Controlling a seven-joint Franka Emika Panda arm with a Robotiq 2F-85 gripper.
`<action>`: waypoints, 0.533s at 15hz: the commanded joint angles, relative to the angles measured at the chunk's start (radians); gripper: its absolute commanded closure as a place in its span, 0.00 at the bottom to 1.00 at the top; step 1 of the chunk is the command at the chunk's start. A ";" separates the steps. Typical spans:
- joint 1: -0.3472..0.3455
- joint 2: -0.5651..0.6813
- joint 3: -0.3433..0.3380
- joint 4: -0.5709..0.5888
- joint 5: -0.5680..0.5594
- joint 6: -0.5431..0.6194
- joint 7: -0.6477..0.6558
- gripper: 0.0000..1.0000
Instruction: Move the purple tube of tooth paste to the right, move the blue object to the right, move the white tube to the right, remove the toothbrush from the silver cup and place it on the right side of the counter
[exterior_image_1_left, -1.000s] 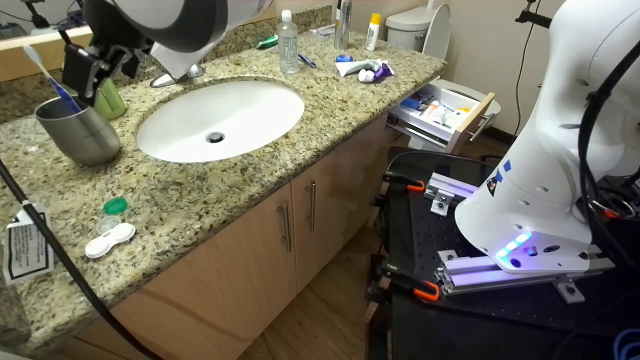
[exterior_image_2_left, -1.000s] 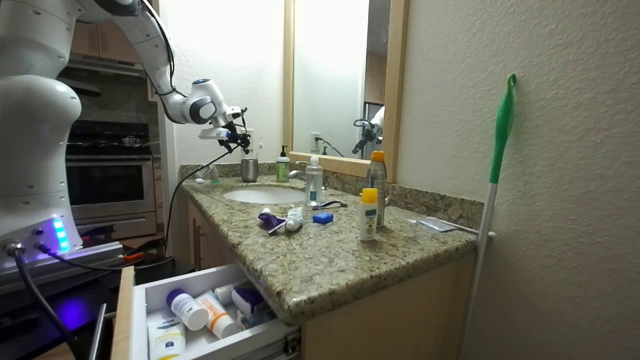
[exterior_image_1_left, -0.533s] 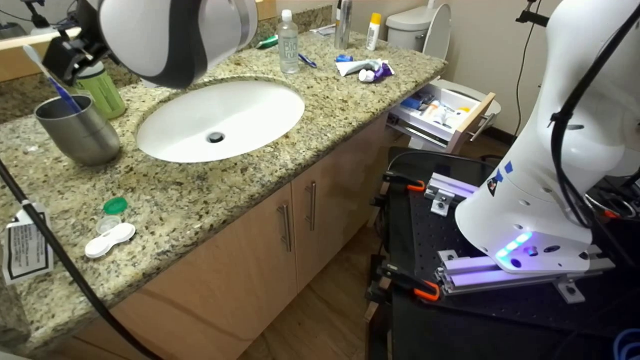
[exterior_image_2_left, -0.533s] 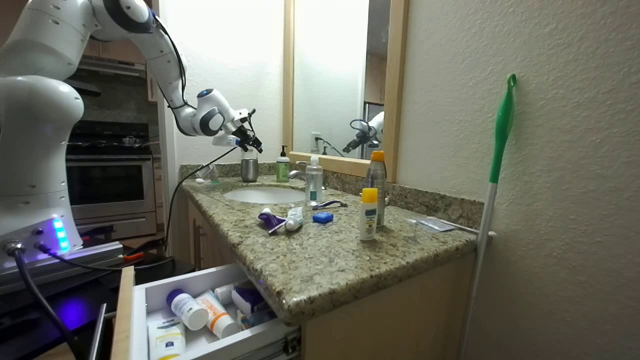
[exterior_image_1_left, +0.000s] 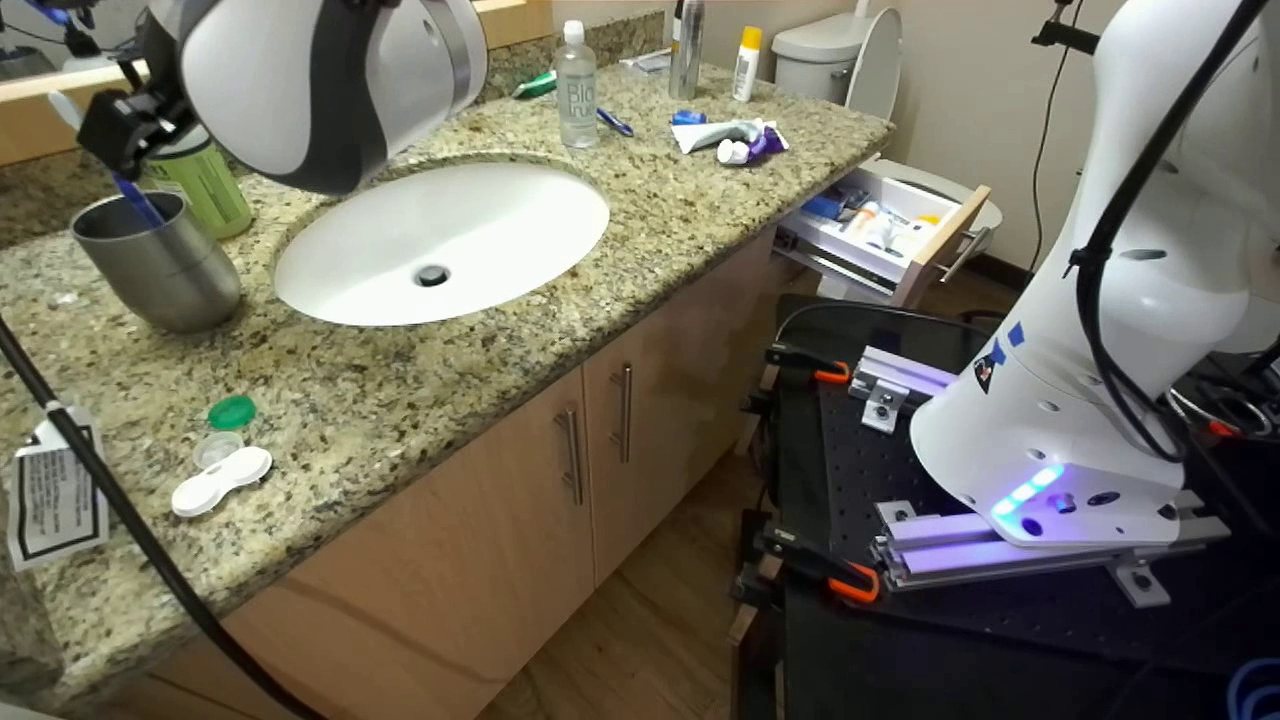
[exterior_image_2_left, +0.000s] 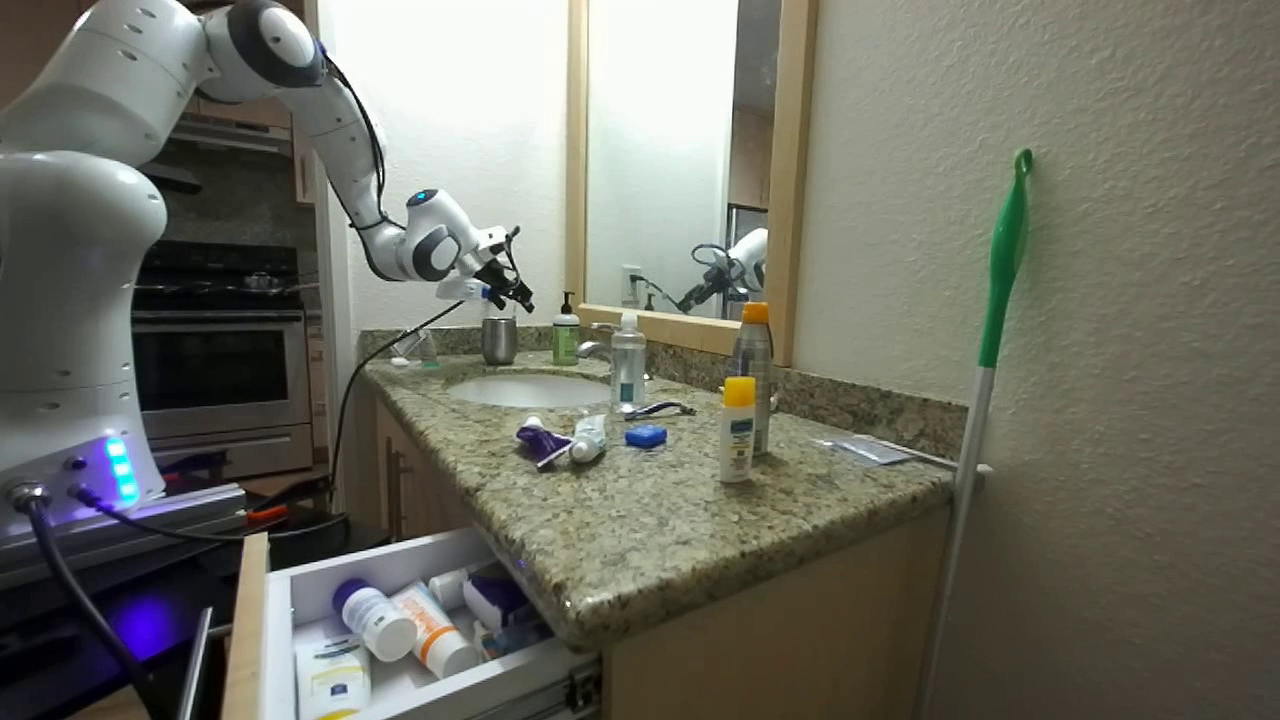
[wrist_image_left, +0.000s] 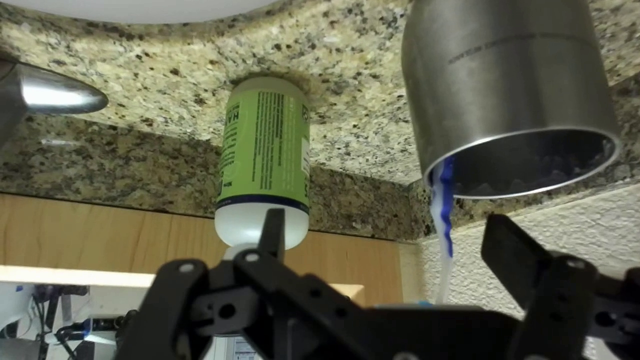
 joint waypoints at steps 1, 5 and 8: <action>-0.167 0.058 0.128 0.114 -0.086 -0.067 -0.011 0.00; -0.186 0.055 0.137 0.112 -0.106 -0.053 0.006 0.00; -0.233 0.053 0.194 0.113 -0.117 -0.071 -0.011 0.00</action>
